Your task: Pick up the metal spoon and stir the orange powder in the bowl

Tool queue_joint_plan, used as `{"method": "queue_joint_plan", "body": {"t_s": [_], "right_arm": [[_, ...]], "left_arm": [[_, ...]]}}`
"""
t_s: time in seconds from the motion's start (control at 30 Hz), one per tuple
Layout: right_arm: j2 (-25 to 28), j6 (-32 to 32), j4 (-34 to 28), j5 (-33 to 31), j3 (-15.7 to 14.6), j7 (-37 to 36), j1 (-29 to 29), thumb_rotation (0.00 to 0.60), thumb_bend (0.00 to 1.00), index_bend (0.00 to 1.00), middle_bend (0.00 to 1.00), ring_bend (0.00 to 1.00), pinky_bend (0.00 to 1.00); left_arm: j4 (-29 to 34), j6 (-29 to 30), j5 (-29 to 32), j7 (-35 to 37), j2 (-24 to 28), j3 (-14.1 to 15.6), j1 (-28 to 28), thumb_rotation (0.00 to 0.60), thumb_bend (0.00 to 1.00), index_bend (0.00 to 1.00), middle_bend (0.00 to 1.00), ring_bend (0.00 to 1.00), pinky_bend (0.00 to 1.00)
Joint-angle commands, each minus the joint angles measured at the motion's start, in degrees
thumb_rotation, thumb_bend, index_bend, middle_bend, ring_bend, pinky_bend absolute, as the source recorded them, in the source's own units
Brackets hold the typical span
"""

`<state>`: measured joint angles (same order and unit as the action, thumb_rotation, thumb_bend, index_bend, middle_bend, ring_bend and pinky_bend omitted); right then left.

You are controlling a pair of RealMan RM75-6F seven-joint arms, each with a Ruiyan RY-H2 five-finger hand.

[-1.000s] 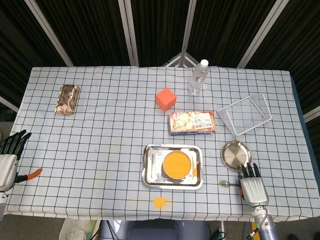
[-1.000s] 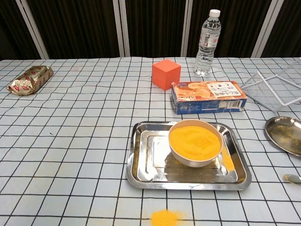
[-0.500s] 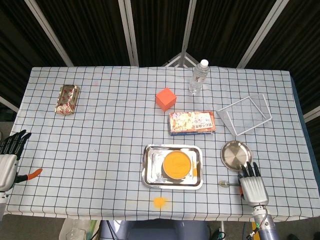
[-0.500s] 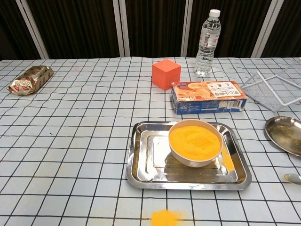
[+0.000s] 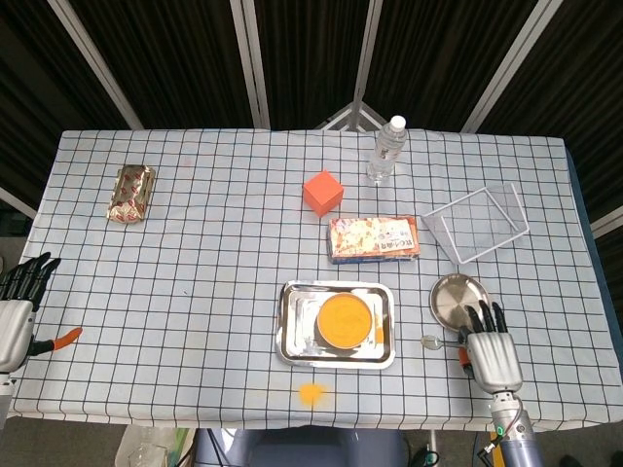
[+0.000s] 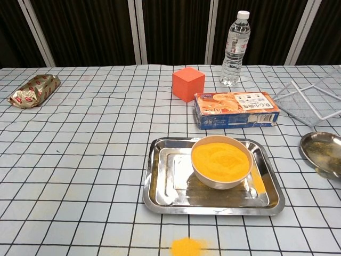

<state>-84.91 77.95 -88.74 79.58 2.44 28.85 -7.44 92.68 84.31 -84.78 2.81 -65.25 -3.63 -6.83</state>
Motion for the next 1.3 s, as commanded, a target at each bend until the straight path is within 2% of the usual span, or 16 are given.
{"method": "queue_joint_plan", "body": {"t_s": [0.03,0.3,0.5,1.03,1.3], "right_arm": [[0.8,0.4,-2.9,-0.9,2.2,0.1,-1.0,0.6,0.5,0.6,0.18,0.0,0.0],[-0.7,-0.5,-7.7,-3.3,5.4,6.6,-4.0,0.6,0.5,0.6,0.18,0.0,0.0],[-3.9,-1.1,-8.8,-4.6,6.5,12.6,-6.4,0.6,0.5,0.6,0.18,0.0,0.0],[-13.4,-0.1,-5.8,-4.7,7.7,27.0,-12.1,0.6,0.5,0.6,0.18,0.0,0.0],[-17.0,0.9,-2.3,-4.6,7.3,31.0,-13.2,0.6,0.5,0.6,0.18,0.0,0.0]], "left_arm": [[0.0,0.0,-0.1,-0.1,0.0,0.0,0.0,0.6,0.0,0.0,0.0,0.0,0.0],[0.0,-0.2,0.1,0.1,0.0,-0.1,-0.1,0.6,0.0,0.0,0.0,0.0,0.0],[0.0,-0.5,0.2,0.6,0.2,-0.1,-0.2,0.6,0.0,0.0,0.0,0.0,0.0],[0.4,-1.3,0.6,1.3,0.5,0.0,-0.4,0.6,0.0,0.0,0.0,0.0,0.0],[0.5,-1.4,0.7,1.7,0.7,0.0,-0.5,0.6,0.0,0.0,0.0,0.0,0.0]]}}
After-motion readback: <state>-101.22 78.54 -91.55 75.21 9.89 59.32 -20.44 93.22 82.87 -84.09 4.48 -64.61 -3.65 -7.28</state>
